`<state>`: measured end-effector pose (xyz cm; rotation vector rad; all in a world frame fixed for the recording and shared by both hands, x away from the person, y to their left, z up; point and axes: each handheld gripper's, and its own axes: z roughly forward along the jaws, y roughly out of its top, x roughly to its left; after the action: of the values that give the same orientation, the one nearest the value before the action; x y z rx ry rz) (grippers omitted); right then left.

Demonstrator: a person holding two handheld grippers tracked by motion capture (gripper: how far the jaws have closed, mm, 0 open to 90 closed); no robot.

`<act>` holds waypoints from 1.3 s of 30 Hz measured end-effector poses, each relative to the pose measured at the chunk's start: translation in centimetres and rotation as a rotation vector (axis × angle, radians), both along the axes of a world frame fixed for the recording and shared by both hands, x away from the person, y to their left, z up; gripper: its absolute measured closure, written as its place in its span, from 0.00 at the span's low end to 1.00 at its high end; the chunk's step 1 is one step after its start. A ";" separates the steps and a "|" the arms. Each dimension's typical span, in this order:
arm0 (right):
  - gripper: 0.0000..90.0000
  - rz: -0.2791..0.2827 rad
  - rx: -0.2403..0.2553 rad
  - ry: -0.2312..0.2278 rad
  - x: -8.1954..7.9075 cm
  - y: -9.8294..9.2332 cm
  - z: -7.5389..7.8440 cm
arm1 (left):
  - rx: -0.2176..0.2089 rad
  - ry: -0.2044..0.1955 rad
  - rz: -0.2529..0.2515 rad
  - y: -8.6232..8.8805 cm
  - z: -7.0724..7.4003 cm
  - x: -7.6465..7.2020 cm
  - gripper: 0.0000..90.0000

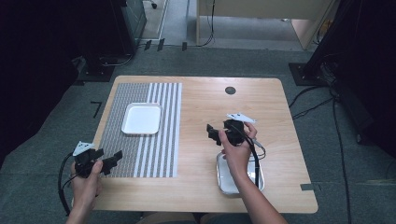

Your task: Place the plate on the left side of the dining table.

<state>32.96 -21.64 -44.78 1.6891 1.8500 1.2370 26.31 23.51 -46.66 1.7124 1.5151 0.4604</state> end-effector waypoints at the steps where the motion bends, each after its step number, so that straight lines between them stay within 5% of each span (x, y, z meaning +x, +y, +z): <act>1: 0.21 -0.003 -0.001 0.000 -0.1 -0.3 0.0 | -0.001 0.001 0.004 0.2 -0.1 -0.2 0.20; 39: 0.23 -0.184 -0.038 0.012 -5.8 -11.4 -1.8 | 0.060 0.035 0.060 3.0 -3.0 -2.2 0.20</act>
<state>27.13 -33.07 -46.54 1.8039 1.6707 1.1134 24.08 26.51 -49.66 1.7330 1.5960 0.5140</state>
